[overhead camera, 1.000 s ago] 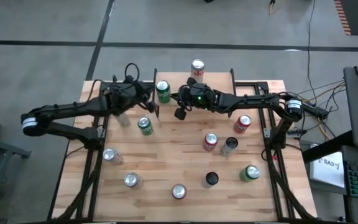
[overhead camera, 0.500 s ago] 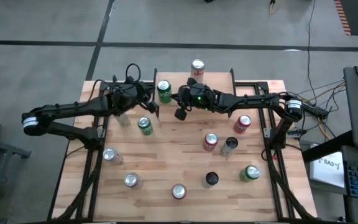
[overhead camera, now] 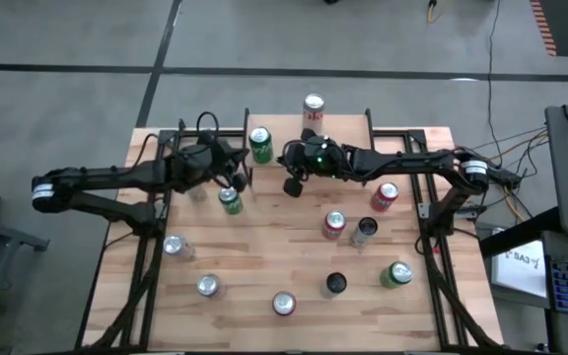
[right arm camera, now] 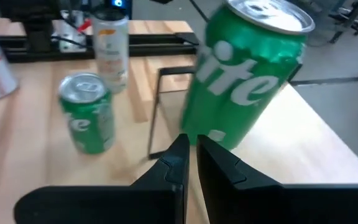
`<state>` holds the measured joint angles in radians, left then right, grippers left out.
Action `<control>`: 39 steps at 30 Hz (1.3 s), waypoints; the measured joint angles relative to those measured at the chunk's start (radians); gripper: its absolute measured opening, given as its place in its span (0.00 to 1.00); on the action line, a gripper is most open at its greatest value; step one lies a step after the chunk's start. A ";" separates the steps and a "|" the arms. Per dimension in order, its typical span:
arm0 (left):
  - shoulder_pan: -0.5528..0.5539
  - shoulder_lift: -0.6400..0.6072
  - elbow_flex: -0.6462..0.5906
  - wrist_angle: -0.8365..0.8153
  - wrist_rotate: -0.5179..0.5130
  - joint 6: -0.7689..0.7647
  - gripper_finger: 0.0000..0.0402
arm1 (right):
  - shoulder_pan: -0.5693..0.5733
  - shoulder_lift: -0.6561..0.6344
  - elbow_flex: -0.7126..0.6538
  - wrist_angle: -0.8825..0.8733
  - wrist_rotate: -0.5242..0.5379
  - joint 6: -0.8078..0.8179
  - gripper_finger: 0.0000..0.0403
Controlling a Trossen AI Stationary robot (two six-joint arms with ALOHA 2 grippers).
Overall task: Place canned beverage on shelf
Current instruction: Put the top orange soda can on the shelf
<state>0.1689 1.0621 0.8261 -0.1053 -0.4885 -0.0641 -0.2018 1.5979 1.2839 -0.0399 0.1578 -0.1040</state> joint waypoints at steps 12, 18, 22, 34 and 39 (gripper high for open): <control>-0.208 -0.017 -0.004 0.078 -0.001 0.057 0.00 | 0.124 -0.116 0.000 -0.217 -0.002 0.091 0.06; -0.290 -0.017 -0.004 0.131 0.000 0.105 0.00 | 0.160 -0.166 0.000 -0.356 -0.002 0.201 0.06; -0.331 -0.017 -0.004 0.151 0.000 0.124 0.00 | 0.178 -0.196 0.000 -0.435 -0.003 0.270 0.06; -0.345 -0.017 -0.004 0.151 0.000 0.179 0.00 | 0.211 -0.320 0.004 -0.676 -0.005 0.471 0.06; -0.344 -0.017 -0.004 0.151 0.000 0.221 0.00 | 0.211 -0.380 0.004 -0.776 -0.005 0.595 0.06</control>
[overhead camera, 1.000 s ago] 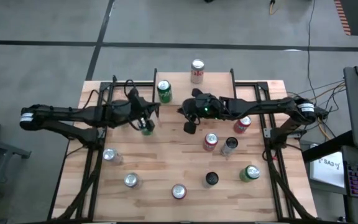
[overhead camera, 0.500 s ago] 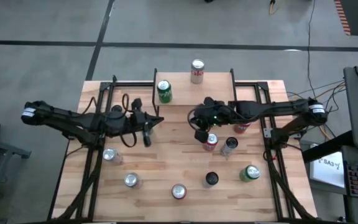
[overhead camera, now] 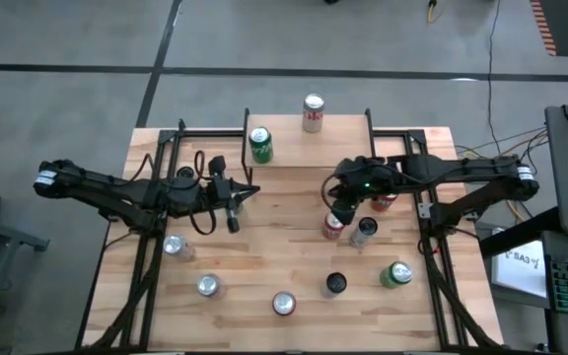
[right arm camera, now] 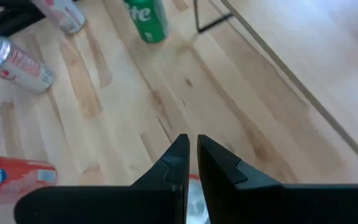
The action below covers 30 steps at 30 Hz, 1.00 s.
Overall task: Place canned beverage on shelf
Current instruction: Put the top orange soda can on the shelf
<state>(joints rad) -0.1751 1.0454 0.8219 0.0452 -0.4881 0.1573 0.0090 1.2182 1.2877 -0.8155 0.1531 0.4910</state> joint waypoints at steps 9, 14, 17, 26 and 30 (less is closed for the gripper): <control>0.000 0.000 0.000 0.028 0.000 0.051 0.00 | 0.013 -0.024 0.001 -0.101 -0.158 0.192 0.06; 0.001 0.000 0.000 0.031 0.000 0.062 0.00 | 0.042 0.005 0.002 -0.132 -0.260 0.256 0.06; 0.001 0.000 0.000 0.031 0.000 0.062 0.00 | 0.055 0.015 0.023 -0.204 -0.288 0.292 0.06; 0.001 0.000 0.000 0.032 0.000 0.075 0.00 | 0.030 0.043 0.102 -0.690 -0.110 0.410 0.06; 0.002 0.000 0.000 0.052 0.000 0.109 0.00 | -0.010 0.033 0.075 -0.734 -0.049 0.397 0.06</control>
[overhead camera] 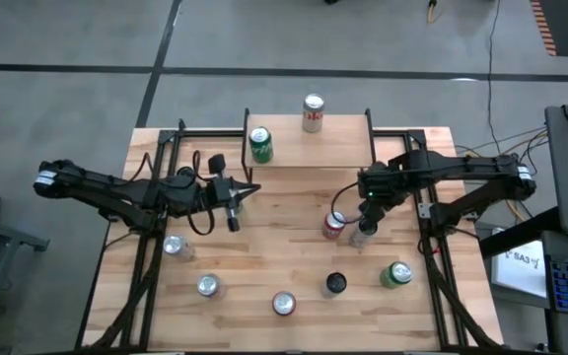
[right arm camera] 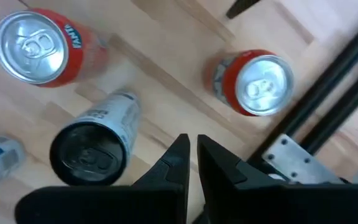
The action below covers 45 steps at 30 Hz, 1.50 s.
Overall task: Place canned beverage on shelf
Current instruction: Put the top orange soda can on the shelf
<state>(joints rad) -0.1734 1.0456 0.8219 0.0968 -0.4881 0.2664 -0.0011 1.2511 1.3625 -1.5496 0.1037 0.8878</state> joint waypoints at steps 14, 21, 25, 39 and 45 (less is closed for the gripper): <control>0.001 0.000 0.000 0.027 0.000 0.081 0.00 | -0.181 -0.013 -0.057 -0.021 -0.060 -0.197 0.06; 0.001 0.000 0.000 0.027 0.000 0.081 0.00 | -0.289 -0.013 -0.078 -0.018 -0.047 -0.309 0.06; 0.001 0.000 0.000 0.025 0.000 0.080 0.00 | -0.314 -0.013 -0.079 -0.009 0.053 -0.330 0.06; 0.001 0.000 0.000 0.022 0.000 0.065 0.00 | -0.319 -0.011 -0.077 -0.012 0.078 -0.317 0.56; 0.001 0.000 0.000 0.028 0.000 0.068 0.00 | -0.331 0.002 -0.079 -0.010 0.072 -0.299 0.73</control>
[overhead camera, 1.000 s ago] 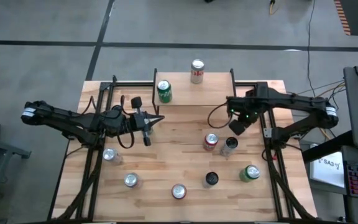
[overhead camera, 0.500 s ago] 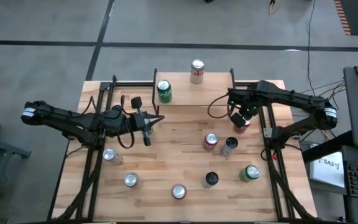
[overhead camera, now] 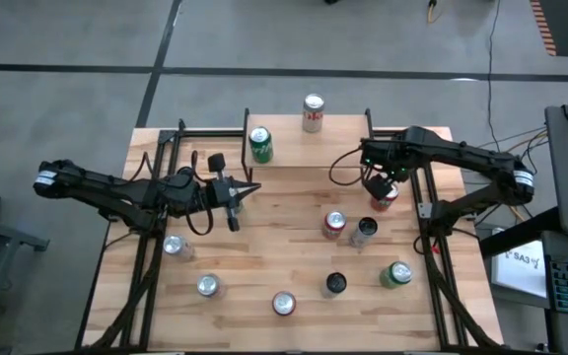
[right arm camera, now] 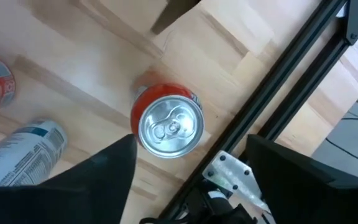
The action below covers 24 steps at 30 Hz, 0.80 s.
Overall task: Place canned beverage on shelf
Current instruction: Put the top orange soda can on the shelf
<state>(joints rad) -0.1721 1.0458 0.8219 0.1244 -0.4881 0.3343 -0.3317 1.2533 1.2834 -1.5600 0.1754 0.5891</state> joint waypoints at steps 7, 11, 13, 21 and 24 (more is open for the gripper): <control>0.007 0.000 0.000 0.002 0.000 0.005 0.00 | -0.003 0.027 -0.012 0.001 -0.026 0.005 0.77; 0.011 0.000 0.000 0.005 0.000 0.005 0.00 | -0.003 0.026 -0.013 -0.004 -0.027 0.005 0.77; 0.012 0.000 0.000 0.005 0.000 0.005 0.00 | -0.003 0.025 -0.014 -0.006 -0.027 0.005 0.77; 0.012 0.000 0.000 0.004 0.000 0.005 0.00 | -0.003 0.024 -0.029 -0.002 -0.026 0.005 0.77; 0.012 0.000 0.000 0.004 0.000 0.003 0.00 | -0.003 0.024 -0.051 0.005 -0.032 0.012 0.77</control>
<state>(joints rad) -0.1600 1.0458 0.8219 0.1284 -0.4885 0.3373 -0.3347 1.2774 1.2322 -1.5550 0.1437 0.6009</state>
